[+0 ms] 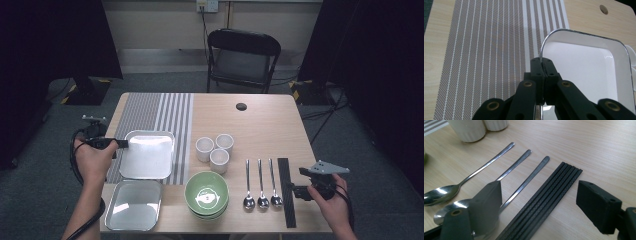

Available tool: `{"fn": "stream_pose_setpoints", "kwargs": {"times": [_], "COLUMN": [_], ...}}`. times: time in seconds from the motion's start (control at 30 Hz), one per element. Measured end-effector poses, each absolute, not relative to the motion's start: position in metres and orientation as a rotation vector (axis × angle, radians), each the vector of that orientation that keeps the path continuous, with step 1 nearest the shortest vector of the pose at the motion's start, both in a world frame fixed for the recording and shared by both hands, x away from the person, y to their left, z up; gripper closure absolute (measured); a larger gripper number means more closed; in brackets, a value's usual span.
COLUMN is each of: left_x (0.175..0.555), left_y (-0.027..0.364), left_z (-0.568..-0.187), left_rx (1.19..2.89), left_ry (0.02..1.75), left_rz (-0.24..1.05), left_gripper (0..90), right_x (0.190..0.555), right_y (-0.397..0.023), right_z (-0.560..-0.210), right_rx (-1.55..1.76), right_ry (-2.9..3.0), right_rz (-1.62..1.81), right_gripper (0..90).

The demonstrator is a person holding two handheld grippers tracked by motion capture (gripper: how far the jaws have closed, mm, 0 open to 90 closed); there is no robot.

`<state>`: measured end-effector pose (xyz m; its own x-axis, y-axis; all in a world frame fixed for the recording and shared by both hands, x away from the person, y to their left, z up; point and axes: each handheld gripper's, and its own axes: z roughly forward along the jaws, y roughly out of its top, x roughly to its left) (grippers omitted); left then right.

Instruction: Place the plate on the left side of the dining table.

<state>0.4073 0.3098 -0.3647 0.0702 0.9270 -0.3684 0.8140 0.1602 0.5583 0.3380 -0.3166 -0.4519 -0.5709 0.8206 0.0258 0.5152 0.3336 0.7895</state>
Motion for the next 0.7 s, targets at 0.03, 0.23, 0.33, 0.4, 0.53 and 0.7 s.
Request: {"fn": "stream_pose_setpoints", "kwargs": {"times": [0.03,0.23,0.33,0.4,0.53,0.7], "left_x": [0.409,0.413,0.416,0.417,0.418,0.423], "left_y": [0.309,0.309,0.31,0.31,0.311,0.311], "left_z": [-0.365,-0.367,-0.369,-0.37,-0.371,-0.371], "left_rx": [1.669,1.665,1.68,1.676,1.672,1.677], "left_ry": [1.763,1.761,1.763,1.767,1.767,1.769], "left_rz": [0.219,0.219,0.226,0.224,0.211,0.208], "left_gripper": [89.3,89.3,89.3,89.3,89.3,89.3], "right_x": [0.338,0.338,0.338,0.338,0.338,0.339], "right_y": [-0.317,-0.319,-0.32,-0.321,-0.321,-0.321], "right_z": [-0.452,-0.452,-0.452,-0.452,-0.453,-0.454], "right_rx": [1.179,1.187,1.189,1.185,1.188,1.189], "right_ry": [2.226,2.222,2.219,2.22,2.221,2.226], "right_rz": [1.109,1.111,1.112,1.114,1.111,1.106], "right_gripper": [20.1,20.1,20.1,20.1,20.1,20.1]}}
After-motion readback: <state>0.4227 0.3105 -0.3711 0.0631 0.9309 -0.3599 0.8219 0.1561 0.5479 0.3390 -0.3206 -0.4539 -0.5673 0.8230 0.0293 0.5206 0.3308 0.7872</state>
